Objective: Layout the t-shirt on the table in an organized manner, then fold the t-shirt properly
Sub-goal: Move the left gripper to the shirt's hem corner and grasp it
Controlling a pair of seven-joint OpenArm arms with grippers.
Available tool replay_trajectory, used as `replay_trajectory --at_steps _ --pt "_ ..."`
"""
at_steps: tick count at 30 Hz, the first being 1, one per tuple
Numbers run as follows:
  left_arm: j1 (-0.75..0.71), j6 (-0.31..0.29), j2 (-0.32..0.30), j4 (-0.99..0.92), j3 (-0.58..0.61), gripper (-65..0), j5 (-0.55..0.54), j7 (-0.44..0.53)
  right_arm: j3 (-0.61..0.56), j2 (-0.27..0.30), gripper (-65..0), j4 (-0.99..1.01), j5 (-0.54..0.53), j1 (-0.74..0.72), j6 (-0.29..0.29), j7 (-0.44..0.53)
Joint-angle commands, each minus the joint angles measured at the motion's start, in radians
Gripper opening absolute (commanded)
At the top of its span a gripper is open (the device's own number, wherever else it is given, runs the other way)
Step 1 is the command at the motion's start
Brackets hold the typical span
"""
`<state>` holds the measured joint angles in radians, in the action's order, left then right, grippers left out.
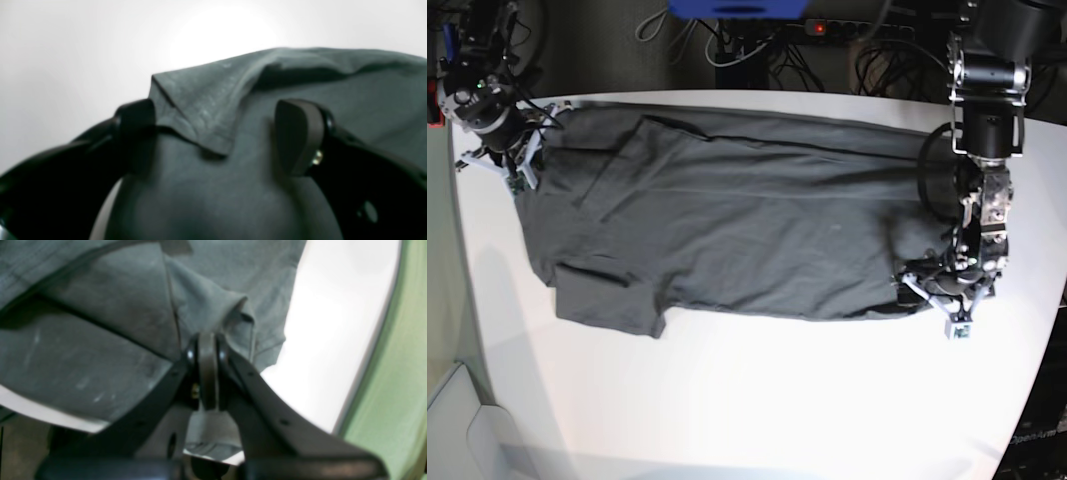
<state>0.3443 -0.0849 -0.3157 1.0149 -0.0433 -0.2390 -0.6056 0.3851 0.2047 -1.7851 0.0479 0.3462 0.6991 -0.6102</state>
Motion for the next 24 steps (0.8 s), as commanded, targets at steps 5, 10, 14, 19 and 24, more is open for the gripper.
replay_trajectory --at_steps 5,10,14,19,24 --pt "0.039 0.001 -0.012 -0.001 -0.004 -13.1 0.0 0.04 0.005 0.026 -65.0 -0.011 -0.006 -0.012 -0.001 0.017" --pt "0.051 0.001 -0.012 -0.032 -0.004 -39.4 0.0 0.062 0.005 0.029 -65.0 -0.005 -0.006 -0.028 -0.001 0.017" --pt "0.063 0.003 -0.012 -0.089 -0.005 -61.9 0.0 0.098 0.005 0.029 -65.0 -0.005 -0.006 -0.029 -0.001 0.017" --pt "0.065 0.004 -0.02 -0.092 -0.01 -64.7 0.0 0.103 0.005 0.043 -65.0 -0.005 -0.006 -0.031 -0.001 0.017" --pt "0.098 0.006 -0.032 -0.04 -0.011 -64.7 0.0 0.072 0.005 0.049 -65.0 -0.005 -0.006 -0.034 -0.001 0.019"
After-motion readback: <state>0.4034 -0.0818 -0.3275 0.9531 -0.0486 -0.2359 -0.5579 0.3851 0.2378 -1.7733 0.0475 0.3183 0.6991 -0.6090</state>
